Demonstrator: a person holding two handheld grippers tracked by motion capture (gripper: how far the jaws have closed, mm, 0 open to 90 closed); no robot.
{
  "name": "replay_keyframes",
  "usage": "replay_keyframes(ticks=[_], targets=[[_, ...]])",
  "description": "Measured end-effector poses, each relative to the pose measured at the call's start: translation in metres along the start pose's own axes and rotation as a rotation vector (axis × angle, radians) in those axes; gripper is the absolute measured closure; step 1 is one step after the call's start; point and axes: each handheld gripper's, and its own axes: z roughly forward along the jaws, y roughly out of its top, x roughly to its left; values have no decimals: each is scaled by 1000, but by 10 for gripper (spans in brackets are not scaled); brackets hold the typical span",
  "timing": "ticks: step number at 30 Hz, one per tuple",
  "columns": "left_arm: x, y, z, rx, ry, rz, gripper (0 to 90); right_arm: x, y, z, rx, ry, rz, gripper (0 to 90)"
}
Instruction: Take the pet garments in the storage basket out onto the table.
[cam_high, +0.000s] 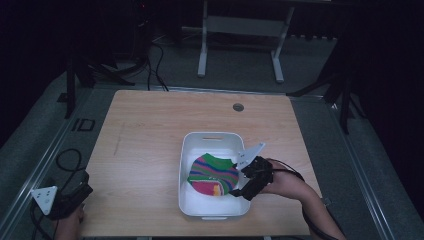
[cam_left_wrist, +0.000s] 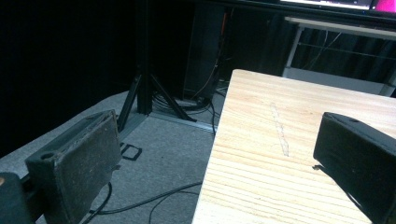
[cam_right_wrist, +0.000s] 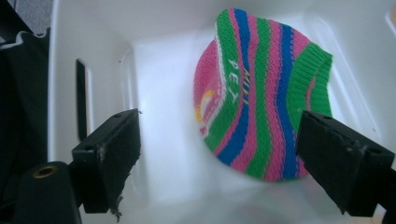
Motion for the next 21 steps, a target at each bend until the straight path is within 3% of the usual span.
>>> replay_keyframes(ticks=[10,21], targets=[[1,0,0,1,-6,-6,12,-1,31,35,64,44,-48,143],[2,0,0,1,-10,-10,11,-5,55,69,134,83,-62,170]])
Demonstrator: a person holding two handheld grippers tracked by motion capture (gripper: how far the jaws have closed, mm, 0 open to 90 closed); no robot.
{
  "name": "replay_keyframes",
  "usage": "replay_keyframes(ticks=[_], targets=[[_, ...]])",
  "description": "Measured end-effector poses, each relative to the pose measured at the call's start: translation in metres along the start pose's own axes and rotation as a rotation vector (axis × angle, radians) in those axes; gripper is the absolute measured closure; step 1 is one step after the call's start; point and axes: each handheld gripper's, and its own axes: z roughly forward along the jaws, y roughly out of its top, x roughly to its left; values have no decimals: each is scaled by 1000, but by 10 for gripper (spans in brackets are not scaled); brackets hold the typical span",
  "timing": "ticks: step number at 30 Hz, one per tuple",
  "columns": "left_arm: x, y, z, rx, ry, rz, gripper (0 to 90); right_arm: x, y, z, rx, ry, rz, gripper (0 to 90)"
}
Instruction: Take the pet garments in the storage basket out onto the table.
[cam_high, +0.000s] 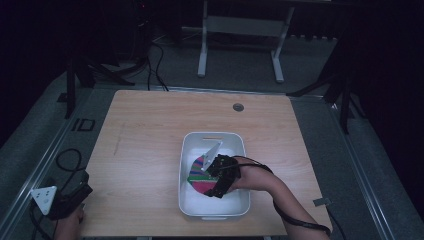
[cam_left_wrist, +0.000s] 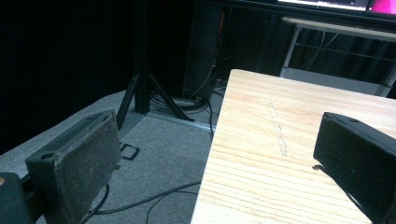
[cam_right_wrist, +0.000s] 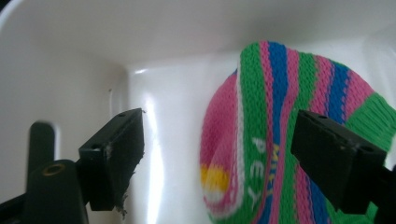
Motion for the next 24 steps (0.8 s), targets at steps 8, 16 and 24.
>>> replay_keyframes(ticks=[8,16,24], targets=[[1,0,0,0,-4,-4,12,-5,14,22,61,2,-8,200],[1,0,-1,-1,-4,-6,12,-8,19,42,138,-52,-14,241],[1,0,0,0,-4,-4,12,-2,16,56,198,-146,-46,389]])
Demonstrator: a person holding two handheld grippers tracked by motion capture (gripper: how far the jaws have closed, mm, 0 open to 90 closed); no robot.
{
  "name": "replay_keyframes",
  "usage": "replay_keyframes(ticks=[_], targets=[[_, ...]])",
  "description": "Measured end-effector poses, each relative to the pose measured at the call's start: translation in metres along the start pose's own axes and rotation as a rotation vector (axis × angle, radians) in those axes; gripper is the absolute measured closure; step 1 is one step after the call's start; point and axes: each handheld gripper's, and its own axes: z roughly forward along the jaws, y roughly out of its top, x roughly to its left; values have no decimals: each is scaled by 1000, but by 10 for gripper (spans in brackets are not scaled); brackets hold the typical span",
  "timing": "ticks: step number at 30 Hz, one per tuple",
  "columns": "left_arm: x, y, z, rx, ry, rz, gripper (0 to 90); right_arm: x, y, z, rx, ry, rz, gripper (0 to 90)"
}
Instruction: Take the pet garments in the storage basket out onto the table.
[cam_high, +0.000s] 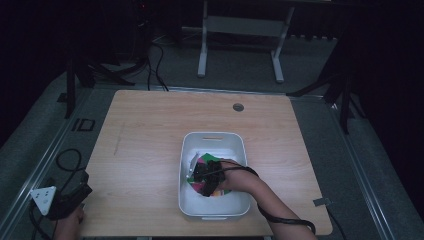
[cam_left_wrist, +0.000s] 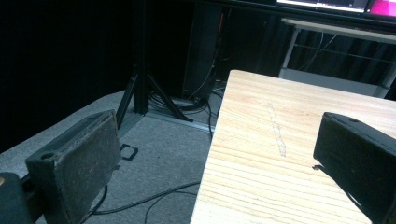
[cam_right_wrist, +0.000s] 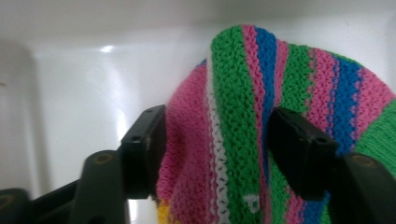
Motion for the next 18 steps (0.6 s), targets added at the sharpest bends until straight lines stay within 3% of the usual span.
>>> replay_keyframes(ticks=[7,12,18], targets=[[0,0,1,5,2,2,12,5,1,0,28,-111,-56,692],[0,0,1,4,1,2,12,2,-1,-11,-13,-89,-22,739],[0,0,1,3,3,3,12,0,-2,-41,-81,-85,-15,742]])
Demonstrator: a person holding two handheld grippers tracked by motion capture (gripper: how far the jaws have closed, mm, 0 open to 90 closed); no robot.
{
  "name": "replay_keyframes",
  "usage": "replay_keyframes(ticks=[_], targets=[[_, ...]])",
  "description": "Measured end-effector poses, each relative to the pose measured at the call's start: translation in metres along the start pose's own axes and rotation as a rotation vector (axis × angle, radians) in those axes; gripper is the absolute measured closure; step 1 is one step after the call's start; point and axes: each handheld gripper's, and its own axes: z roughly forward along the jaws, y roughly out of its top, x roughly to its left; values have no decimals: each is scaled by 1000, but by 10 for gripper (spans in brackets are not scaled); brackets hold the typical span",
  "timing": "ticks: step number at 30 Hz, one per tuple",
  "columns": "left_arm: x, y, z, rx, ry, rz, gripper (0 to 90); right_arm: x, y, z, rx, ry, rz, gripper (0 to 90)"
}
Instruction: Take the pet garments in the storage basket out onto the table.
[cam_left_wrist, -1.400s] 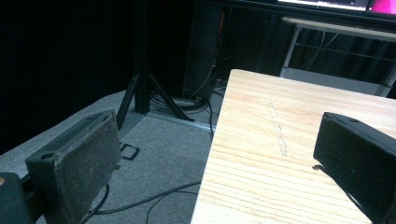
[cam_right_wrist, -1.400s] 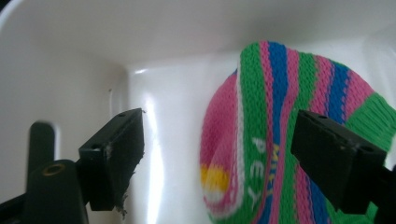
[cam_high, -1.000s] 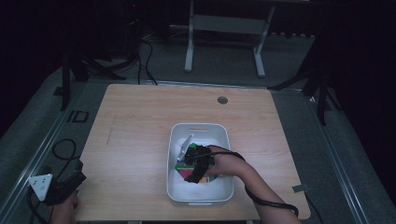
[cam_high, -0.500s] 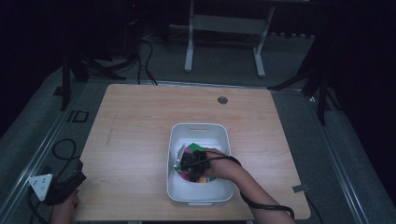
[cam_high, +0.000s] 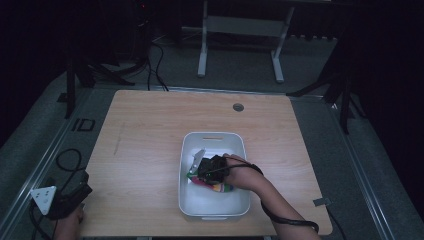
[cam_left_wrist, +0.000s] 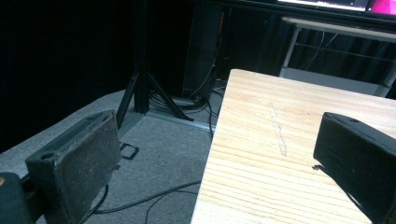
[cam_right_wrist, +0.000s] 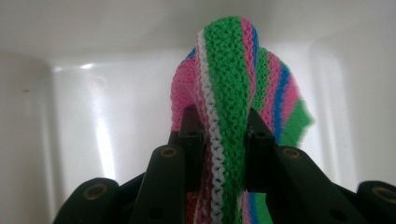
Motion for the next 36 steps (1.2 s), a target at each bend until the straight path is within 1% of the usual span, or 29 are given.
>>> replay_keyframes(ticks=[2,3,7,8,12,16,21,27,28,32,33,35,36], targets=[[0,0,0,-1,1,2,12,-2,1,-11,-18,-1,4,743],[0,0,0,0,1,1,12,-2,1,-17,-28,-3,-3,743],[0,0,0,0,2,1,12,-5,4,-39,-60,-21,-7,743],[0,0,0,0,2,1,12,-6,6,-45,-70,-19,-10,743],[0,0,0,-1,3,1,12,-9,13,-69,-101,-39,-26,743],[0,0,0,0,3,2,12,-11,21,-91,-119,-26,-41,742],[0,0,0,0,2,2,12,-13,23,-104,-127,-57,-51,742],[0,0,0,0,2,4,12,-15,19,-115,-141,-69,-56,742],[0,0,0,0,2,3,11,-16,16,-121,-139,-75,-54,742],[0,0,0,0,3,5,12,-20,6,-131,-132,-100,-35,742],[0,0,0,2,4,5,12,-21,3,-133,-131,-97,-29,742],[-1,0,0,1,5,5,12,-23,-3,-138,-129,-115,-19,742],[-1,0,0,2,5,5,12,-24,-7,-141,-126,-113,-13,742]])
